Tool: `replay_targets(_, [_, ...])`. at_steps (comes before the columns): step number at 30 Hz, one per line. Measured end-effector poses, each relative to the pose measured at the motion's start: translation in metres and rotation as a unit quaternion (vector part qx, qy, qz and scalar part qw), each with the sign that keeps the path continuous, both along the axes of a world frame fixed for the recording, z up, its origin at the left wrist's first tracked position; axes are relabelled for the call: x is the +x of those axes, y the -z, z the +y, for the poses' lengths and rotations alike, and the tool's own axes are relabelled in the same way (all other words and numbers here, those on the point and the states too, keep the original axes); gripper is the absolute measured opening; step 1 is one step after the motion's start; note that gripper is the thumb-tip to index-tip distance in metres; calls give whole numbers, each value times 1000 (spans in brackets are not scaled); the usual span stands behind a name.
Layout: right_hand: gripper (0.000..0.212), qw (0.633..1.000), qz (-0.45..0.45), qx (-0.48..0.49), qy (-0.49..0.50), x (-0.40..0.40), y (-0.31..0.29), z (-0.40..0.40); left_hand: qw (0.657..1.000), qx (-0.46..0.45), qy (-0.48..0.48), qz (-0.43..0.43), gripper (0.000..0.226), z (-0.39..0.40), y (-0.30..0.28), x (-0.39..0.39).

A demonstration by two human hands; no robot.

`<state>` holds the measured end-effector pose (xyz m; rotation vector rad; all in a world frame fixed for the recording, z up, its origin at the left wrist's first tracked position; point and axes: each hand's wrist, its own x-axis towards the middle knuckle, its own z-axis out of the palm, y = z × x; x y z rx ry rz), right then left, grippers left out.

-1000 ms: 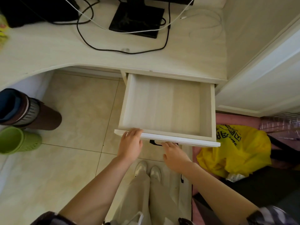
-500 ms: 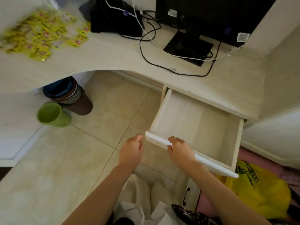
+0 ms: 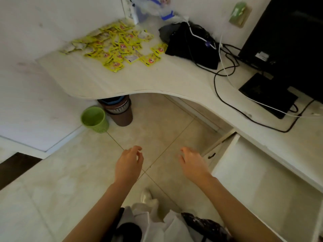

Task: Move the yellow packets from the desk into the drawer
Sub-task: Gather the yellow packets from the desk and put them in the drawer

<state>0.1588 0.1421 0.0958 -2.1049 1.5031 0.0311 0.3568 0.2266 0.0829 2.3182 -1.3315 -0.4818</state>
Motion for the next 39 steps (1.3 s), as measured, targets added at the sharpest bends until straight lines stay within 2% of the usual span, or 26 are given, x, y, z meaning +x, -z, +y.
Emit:
replay_targets(12, [36, 1000, -1, 1, -27, 124, -12, -91, 998, 8, -57, 6, 22, -72, -9, 133])
replay_targets(20, [37, 999, -5, -11, -51, 185, -5, -197, 995, 13, -95, 25, 24, -171, -4, 185])
replay_targets(26, [34, 997, -11, -18, -74, 223, -8, -288, 978, 32, -170, 117, 19, -254, -3, 225])
replay_targets(31, [37, 998, -4, 5, -70, 249, -8, -352, 965, 37, -213, 149, 21, -305, 4, 258])
replay_targets(39, [39, 998, -12, 58, 4, 296, 5, -425, 944, 67, -254, 199, 40, -376, 18, 315])
